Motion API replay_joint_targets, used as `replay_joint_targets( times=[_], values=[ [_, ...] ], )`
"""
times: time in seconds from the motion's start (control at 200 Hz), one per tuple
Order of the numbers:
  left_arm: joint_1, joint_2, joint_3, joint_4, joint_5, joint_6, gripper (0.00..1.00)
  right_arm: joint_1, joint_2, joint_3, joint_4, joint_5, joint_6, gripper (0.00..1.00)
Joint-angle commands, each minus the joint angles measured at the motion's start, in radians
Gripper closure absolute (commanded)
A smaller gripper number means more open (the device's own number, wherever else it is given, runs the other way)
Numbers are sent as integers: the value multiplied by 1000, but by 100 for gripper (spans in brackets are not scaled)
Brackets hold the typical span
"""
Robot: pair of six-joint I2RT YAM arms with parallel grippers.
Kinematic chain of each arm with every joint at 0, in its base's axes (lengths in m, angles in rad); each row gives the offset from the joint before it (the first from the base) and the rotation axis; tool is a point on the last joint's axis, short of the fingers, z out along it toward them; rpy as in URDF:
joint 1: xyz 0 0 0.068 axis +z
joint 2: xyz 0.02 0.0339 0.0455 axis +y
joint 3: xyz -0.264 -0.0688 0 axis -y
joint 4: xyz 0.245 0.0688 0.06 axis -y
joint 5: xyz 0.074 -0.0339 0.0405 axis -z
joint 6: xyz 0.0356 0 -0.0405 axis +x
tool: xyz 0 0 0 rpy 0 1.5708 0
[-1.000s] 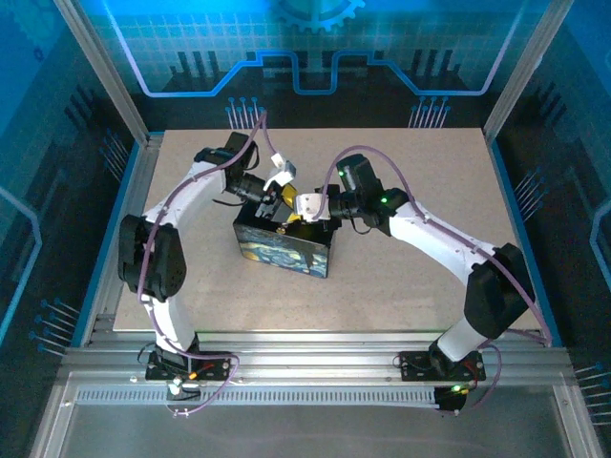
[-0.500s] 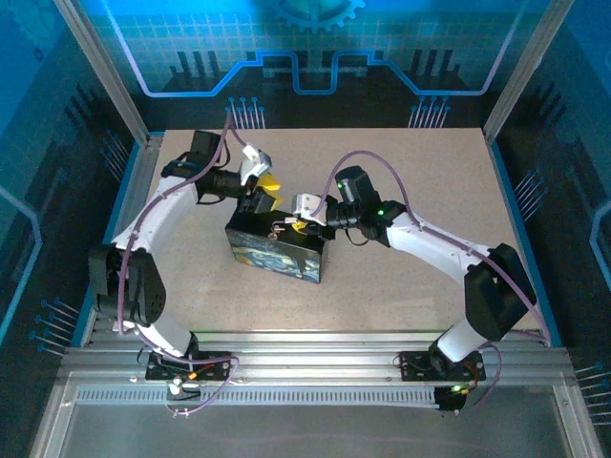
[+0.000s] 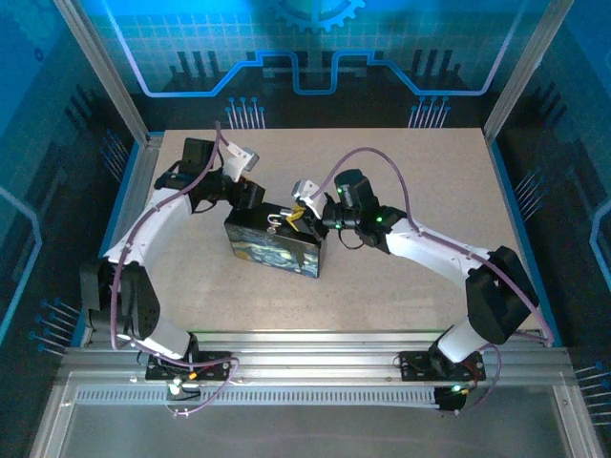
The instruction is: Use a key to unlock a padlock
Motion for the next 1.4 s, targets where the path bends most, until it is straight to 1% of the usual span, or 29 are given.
replay_joint_targets(
  times=[0.0,0.1,0.29,0.455,0.585,0.66,0.705,0.755,0.84,0.915,1.01,1.08,1.156,1.261,1.396],
  values=[
    [10,-47,-24,-65,-108,-69,51,15,-41,21,96,-13,116,98],
    [10,-45,-40,-75,-80,-83,52,25,-29,27,101,-20,123,98],
    [8,-40,-56,-55,17,-97,58,53,25,60,113,-3,130,98],
    [5,-31,-51,-57,91,-95,66,65,90,106,112,-4,131,98],
    [6,-24,-48,-71,110,-93,68,69,136,133,106,-5,133,97],
    [8,-28,-41,-74,70,-100,68,69,146,135,106,-8,127,97],
    [12,-35,-37,-54,12,-138,64,71,147,131,111,-11,123,97],
    [28,-41,-22,-42,-39,-186,62,70,145,123,120,-14,121,97],
    [64,-41,20,-42,-62,-263,58,70,143,105,147,-14,129,97],
    [86,-33,50,-57,-74,-293,57,71,144,89,178,-15,148,97],
    [97,-17,74,-90,-119,-307,56,78,145,70,234,-8,168,97],
    [99,-5,77,-119,-132,-303,56,87,150,69,244,0,167,97],
    [100,5,65,-137,-139,-297,56,93,158,72,245,2,159,97],
    [102,18,33,-151,-200,-286,56,101,163,73,253,6,148,97],
    [108,32,12,-167,-189,-291,56,111,168,72,257,6,126,97]
  ],
)
